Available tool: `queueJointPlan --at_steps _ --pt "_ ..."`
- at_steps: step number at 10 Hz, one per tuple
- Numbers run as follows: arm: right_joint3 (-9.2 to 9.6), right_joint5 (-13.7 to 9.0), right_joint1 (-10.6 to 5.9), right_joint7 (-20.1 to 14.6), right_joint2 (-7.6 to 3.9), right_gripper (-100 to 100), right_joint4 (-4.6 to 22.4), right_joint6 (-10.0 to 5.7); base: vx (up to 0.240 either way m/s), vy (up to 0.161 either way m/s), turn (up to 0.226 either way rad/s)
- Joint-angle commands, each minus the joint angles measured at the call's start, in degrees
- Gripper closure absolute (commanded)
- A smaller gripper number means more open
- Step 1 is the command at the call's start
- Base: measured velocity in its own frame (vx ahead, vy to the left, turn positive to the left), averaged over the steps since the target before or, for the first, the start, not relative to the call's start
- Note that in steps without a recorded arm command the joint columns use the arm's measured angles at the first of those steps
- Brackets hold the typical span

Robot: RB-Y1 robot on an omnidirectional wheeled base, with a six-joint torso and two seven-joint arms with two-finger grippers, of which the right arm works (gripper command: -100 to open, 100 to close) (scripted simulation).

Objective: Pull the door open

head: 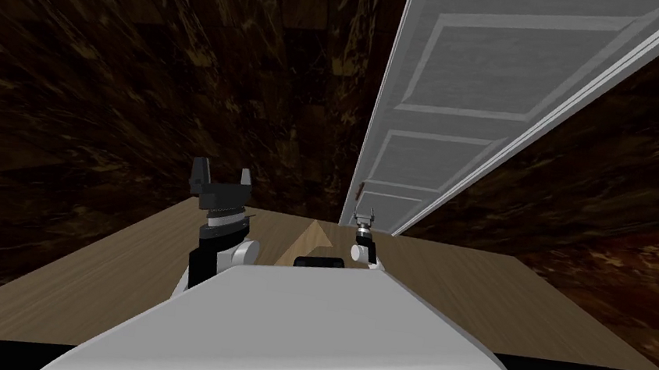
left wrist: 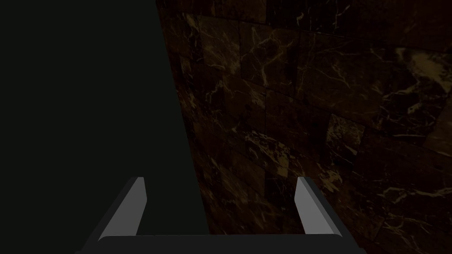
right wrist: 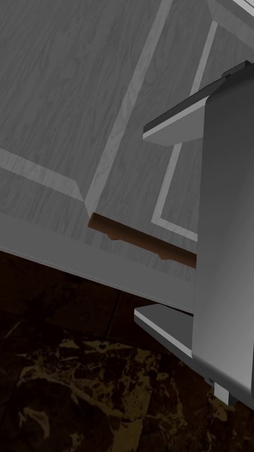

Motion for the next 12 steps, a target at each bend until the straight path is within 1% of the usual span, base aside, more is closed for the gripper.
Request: queueJointPlan --at_steps 1,2,4,9,11,12 --pt "0.68 -2.15 -0.67 -1.96 -0.49 -100 2.25 -0.38 0.061 -0.083 0.149" --pt "0.68 -2.15 -0.67 -1.96 -0.49 -100 2.25 -0.38 0.043 -0.058 0.061" --pt "1.55 -4.67 -1.79 -4.27 -1.02 -100 5.56 -1.12 0.045 -0.05 0.124" --pt "3.56 -10.53 -4.39 -9.64 -2.23 -100 13.25 -2.83 0.066 -0.084 0.145" --pt "4.25 -12.54 -5.28 -11.49 -2.63 -100 15.88 -3.42 0.058 -0.081 0.131" --pt "4.25 -12.54 -5.28 -11.49 -2.63 -100 15.88 -3.42 0.028 -0.046 0.023"
